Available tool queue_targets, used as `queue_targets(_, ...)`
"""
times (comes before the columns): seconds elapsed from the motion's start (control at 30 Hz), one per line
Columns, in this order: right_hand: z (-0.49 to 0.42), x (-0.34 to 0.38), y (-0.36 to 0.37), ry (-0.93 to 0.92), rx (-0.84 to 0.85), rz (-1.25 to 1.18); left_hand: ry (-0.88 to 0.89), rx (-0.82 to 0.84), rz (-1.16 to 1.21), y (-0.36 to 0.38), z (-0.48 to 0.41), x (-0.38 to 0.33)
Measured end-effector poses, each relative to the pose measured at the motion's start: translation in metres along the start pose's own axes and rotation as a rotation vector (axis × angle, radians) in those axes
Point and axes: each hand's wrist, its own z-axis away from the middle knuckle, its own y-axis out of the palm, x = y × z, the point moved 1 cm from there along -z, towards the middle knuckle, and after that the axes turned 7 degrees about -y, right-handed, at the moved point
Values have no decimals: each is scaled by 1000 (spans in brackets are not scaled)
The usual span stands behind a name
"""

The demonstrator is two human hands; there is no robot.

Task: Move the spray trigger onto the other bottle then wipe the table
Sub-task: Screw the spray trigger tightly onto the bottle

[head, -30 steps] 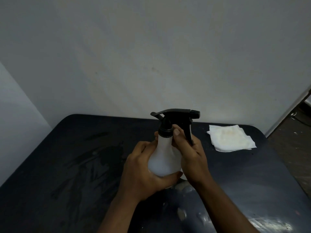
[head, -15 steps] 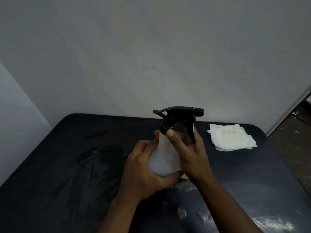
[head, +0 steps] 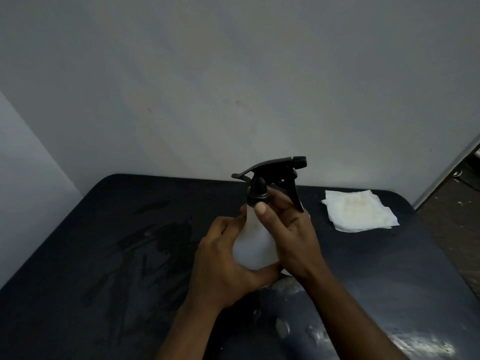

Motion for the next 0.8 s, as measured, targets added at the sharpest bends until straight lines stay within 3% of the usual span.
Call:
queue_targets(0.1, 0, 1, 6, -23, -78, 81, 11, 4, 2, 1, 0, -1)
queue_targets(0.33, -2, 1, 0, -16, 72, -11, 34, -6, -4, -6, -1, -2)
queue_targets(0.57, -1, 1, 1, 2, 24, -48, 36, -21, -27, -5, -1, -3)
queue_targets(0.8, -2, 5, 6, 29, 104, -10, 34, -24, -9, -6, -1, 0)
